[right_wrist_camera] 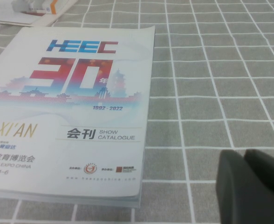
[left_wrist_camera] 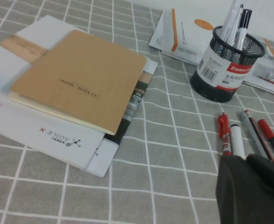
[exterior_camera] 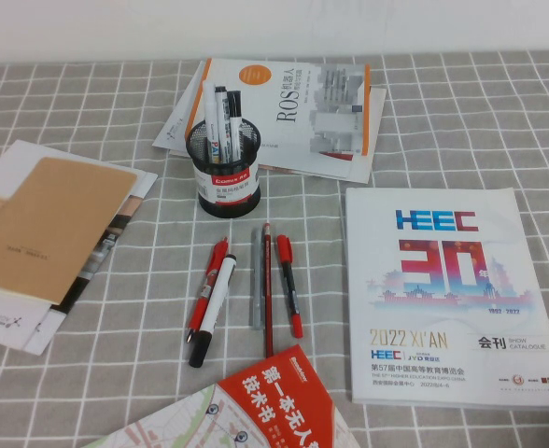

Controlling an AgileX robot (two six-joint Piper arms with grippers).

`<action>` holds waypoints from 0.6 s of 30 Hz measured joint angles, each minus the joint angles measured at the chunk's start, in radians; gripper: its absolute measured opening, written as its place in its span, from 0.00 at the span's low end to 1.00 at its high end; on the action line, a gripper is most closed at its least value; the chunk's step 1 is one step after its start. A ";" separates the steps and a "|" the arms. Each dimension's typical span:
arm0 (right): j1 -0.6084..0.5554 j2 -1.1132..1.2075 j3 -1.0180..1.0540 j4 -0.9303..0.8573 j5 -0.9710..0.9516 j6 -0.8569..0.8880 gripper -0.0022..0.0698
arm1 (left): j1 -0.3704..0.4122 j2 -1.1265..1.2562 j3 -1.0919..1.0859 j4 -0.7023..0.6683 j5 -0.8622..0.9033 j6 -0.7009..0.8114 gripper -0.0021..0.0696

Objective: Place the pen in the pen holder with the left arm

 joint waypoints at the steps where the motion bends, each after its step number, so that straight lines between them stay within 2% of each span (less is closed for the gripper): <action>1: 0.000 0.000 0.000 0.002 0.000 0.000 0.01 | 0.000 0.000 0.000 0.000 0.002 0.002 0.03; 9: 0.000 0.000 0.000 0.007 0.000 0.000 0.01 | 0.012 -0.012 0.004 0.013 -0.028 0.088 0.03; 15: 0.000 0.000 0.000 0.010 0.000 0.000 0.01 | 0.168 -0.097 0.044 -0.197 -0.112 0.415 0.03; 18: 0.000 0.000 0.000 0.010 0.000 0.000 0.01 | 0.231 -0.113 0.088 -0.258 -0.173 0.493 0.03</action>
